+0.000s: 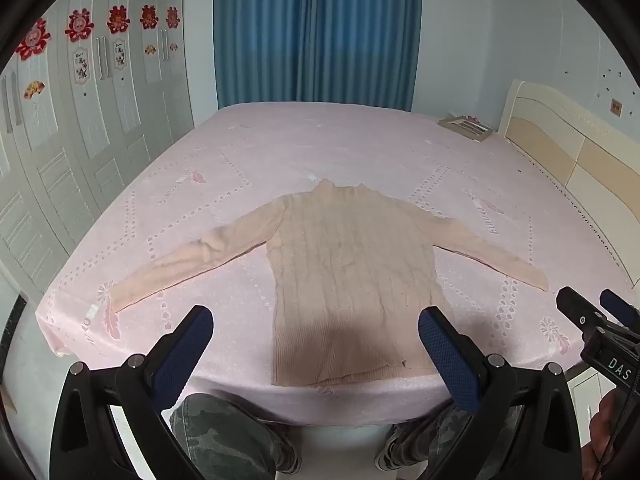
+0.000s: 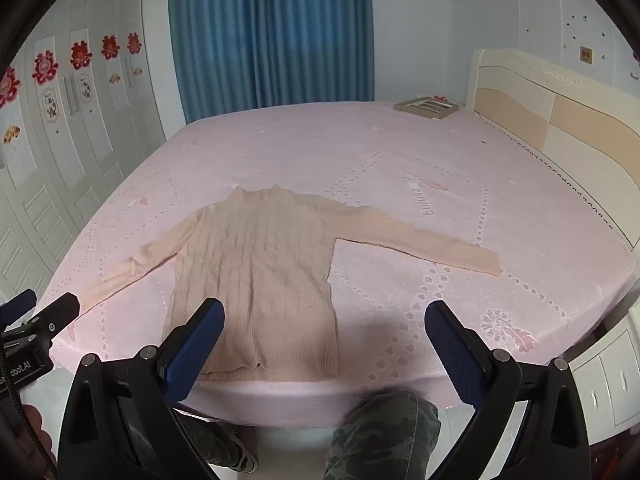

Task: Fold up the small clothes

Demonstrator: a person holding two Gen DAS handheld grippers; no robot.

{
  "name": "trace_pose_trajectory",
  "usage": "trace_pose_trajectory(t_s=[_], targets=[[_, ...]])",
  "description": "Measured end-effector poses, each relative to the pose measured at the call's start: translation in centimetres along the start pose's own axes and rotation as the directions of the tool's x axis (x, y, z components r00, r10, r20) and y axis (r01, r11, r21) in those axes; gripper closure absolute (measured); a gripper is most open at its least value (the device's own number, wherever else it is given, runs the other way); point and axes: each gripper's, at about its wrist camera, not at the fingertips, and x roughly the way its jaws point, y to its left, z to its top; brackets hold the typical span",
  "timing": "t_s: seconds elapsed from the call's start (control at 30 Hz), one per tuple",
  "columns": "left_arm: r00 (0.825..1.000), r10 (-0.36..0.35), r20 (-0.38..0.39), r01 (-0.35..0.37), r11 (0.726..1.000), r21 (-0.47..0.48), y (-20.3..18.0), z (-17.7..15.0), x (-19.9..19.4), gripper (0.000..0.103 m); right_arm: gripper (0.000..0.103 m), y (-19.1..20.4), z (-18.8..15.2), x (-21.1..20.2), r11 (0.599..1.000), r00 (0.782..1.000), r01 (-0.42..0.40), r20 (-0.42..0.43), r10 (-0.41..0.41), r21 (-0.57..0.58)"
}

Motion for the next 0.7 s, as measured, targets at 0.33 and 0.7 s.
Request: trace_pose_trajectory(t_s=[0.33,0.7], targets=[[0.999,0.024,0.026,-0.024,1.0,0.0,0.4,-0.1,-0.7,0.0,0.004,-0.7,0.5,-0.9,1.0,1.0,0.024,0.013,-0.025,0.013],[0.999,0.04,0.015,-0.04,0.999,0.007,0.3,-0.1,-0.3,0.0,0.004,0.0,0.4,-1.5,0.999,0.999,0.038,0.024,-0.038,-0.002]])
